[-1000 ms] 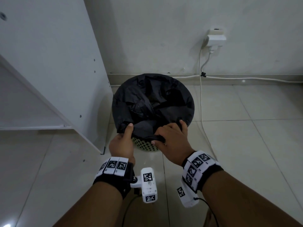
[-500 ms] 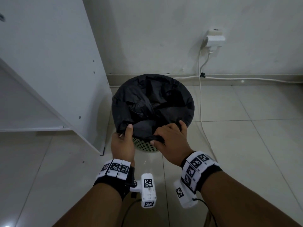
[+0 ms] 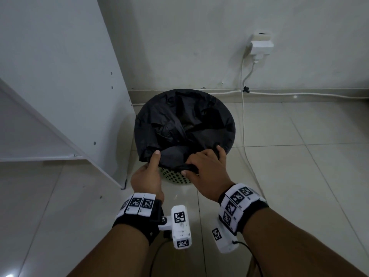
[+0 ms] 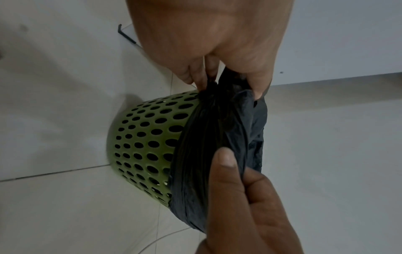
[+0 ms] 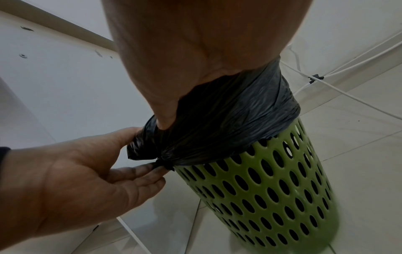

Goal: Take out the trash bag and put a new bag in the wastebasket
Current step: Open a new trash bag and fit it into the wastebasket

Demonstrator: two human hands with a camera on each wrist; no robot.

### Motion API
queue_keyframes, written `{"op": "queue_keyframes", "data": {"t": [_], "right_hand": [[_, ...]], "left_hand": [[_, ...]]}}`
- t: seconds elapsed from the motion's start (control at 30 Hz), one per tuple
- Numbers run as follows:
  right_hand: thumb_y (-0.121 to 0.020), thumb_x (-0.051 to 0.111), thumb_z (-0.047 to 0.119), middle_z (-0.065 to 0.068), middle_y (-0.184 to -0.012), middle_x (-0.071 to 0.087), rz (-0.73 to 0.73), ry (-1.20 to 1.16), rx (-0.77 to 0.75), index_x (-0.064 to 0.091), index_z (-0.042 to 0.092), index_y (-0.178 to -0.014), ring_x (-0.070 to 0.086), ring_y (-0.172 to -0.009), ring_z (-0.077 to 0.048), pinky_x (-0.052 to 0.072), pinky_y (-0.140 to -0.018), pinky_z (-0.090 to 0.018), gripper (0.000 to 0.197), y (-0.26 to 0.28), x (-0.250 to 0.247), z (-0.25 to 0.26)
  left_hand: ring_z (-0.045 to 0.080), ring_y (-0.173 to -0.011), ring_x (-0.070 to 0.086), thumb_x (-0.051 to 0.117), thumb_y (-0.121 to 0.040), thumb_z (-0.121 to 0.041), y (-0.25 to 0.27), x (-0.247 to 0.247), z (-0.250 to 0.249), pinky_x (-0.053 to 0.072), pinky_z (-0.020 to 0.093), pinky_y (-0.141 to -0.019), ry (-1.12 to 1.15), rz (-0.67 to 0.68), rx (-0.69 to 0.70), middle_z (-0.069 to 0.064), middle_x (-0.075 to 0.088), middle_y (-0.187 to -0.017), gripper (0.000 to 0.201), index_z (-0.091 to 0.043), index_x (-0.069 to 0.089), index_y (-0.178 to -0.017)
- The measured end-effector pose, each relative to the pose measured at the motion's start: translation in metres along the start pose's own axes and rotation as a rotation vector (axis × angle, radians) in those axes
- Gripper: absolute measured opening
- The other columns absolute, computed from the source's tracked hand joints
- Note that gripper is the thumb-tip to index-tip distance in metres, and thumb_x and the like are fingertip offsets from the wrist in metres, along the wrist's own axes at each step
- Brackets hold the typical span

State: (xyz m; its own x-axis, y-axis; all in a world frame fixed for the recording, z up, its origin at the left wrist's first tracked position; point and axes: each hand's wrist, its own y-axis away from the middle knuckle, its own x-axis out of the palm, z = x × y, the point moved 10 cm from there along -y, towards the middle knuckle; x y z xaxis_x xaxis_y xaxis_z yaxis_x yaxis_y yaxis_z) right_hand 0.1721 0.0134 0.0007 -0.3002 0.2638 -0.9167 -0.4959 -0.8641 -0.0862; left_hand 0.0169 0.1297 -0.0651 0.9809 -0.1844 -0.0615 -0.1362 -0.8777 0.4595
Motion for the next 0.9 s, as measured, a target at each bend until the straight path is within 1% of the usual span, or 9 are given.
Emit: {"op": "queue_keyframes", "data": {"t": [0.1, 0.27, 0.43, 0.5, 0.57, 0.6, 0.67, 0.73, 0.9], "right_hand": [[-0.083, 0.047, 0.059, 0.016, -0.087, 0.058, -0.011, 0.008, -0.007, 0.058, 0.033, -0.092, 0.05, -0.108, -0.014, 0.002, -0.118, -0.049, 0.03, 0.0, 0.0, 0.001], [-0.083, 0.045, 0.06, 0.016, -0.086, 0.058, -0.041, 0.014, -0.024, 0.058, 0.033, -0.091, 0.052, -0.106, -0.015, 0.004, -0.116, -0.05, 0.031, 0.0, 0.0, 0.001], [-0.083, 0.044, 0.059, 0.016, -0.087, 0.058, -0.039, 0.02, -0.014, 0.057, 0.034, -0.094, 0.051, -0.106, -0.014, 0.003, -0.117, -0.049, 0.03, -0.002, 0.001, 0.002], [-0.083, 0.043, 0.06, 0.016, -0.088, 0.058, -0.039, 0.026, -0.01, 0.058, 0.034, -0.095, 0.051, -0.107, -0.014, 0.003, -0.117, -0.049, 0.032, -0.001, 0.001, 0.001], [-0.083, 0.043, 0.06, 0.016, -0.089, 0.058, -0.036, 0.026, -0.008, 0.058, 0.034, -0.095, 0.051, -0.108, -0.014, 0.003, -0.117, -0.049, 0.032, -0.001, 0.0, 0.001], [-0.083, 0.042, 0.06, 0.016, -0.089, 0.058, -0.026, 0.027, -0.008, 0.058, 0.034, -0.096, 0.051, -0.108, -0.014, 0.003, -0.117, -0.049, 0.033, -0.001, 0.001, 0.001], [-0.083, 0.04, 0.061, 0.016, -0.09, 0.058, -0.021, 0.027, -0.007, 0.058, 0.034, -0.097, 0.05, -0.109, -0.014, 0.002, -0.117, -0.049, 0.035, -0.001, 0.001, 0.001], [-0.082, 0.04, 0.061, 0.016, -0.09, 0.058, -0.029, 0.025, -0.009, 0.058, 0.034, -0.097, 0.05, -0.108, -0.014, 0.002, -0.117, -0.049, 0.036, -0.001, 0.0, 0.003], [-0.082, 0.042, 0.06, 0.015, -0.087, 0.058, -0.029, 0.03, -0.011, 0.058, 0.033, -0.095, 0.051, -0.106, -0.014, 0.004, -0.117, -0.05, 0.033, -0.002, -0.001, 0.003]], "left_hand": [[0.018, -0.06, 0.045, 0.063, -0.091, -0.053, 0.002, 0.0, -0.006, 0.034, 0.025, -0.052, -0.045, 0.004, 0.02, 0.008, 0.051, -0.065, 0.056, 0.002, 0.065, -0.077], [0.017, -0.07, 0.058, 0.065, -0.089, -0.05, -0.002, 0.008, -0.002, 0.042, 0.031, -0.064, -0.016, 0.055, -0.02, 0.002, 0.066, -0.075, 0.039, -0.017, 0.066, -0.067], [0.019, -0.072, 0.06, 0.073, -0.085, -0.045, -0.014, 0.006, -0.002, 0.047, 0.028, -0.066, -0.016, 0.048, 0.0, 0.002, 0.067, -0.072, 0.032, -0.022, 0.07, -0.062], [0.018, -0.084, 0.067, 0.077, -0.081, -0.045, -0.016, 0.006, -0.001, 0.053, 0.019, -0.072, -0.022, 0.043, 0.028, -0.001, 0.071, -0.08, 0.016, -0.03, 0.074, -0.076], [0.021, -0.096, 0.072, 0.086, -0.065, -0.051, -0.016, 0.002, 0.004, 0.057, 0.027, -0.086, 0.112, -0.017, -0.003, 0.005, 0.076, -0.098, 0.055, -0.013, 0.073, -0.104], [0.023, -0.098, 0.072, 0.087, -0.065, -0.049, -0.017, 0.002, 0.006, 0.057, 0.031, -0.089, 0.162, -0.027, 0.0, 0.008, 0.076, -0.101, 0.063, -0.005, 0.07, -0.108], [0.023, -0.095, 0.074, 0.084, -0.074, -0.043, -0.017, 0.004, 0.0, 0.057, 0.033, -0.087, 0.151, -0.015, 0.042, 0.008, 0.077, -0.095, 0.049, -0.002, 0.07, -0.097], [0.023, -0.09, 0.074, 0.079, -0.072, -0.051, -0.016, 0.004, -0.007, 0.058, 0.037, -0.086, 0.094, 0.0, 0.086, 0.005, 0.076, -0.087, 0.051, -0.004, 0.07, -0.091], [0.025, -0.086, 0.065, 0.073, -0.083, -0.049, -0.011, 0.001, -0.014, 0.055, 0.044, -0.087, -0.015, -0.017, 0.119, -0.002, 0.067, -0.082, 0.031, -0.021, 0.063, -0.078]]}}
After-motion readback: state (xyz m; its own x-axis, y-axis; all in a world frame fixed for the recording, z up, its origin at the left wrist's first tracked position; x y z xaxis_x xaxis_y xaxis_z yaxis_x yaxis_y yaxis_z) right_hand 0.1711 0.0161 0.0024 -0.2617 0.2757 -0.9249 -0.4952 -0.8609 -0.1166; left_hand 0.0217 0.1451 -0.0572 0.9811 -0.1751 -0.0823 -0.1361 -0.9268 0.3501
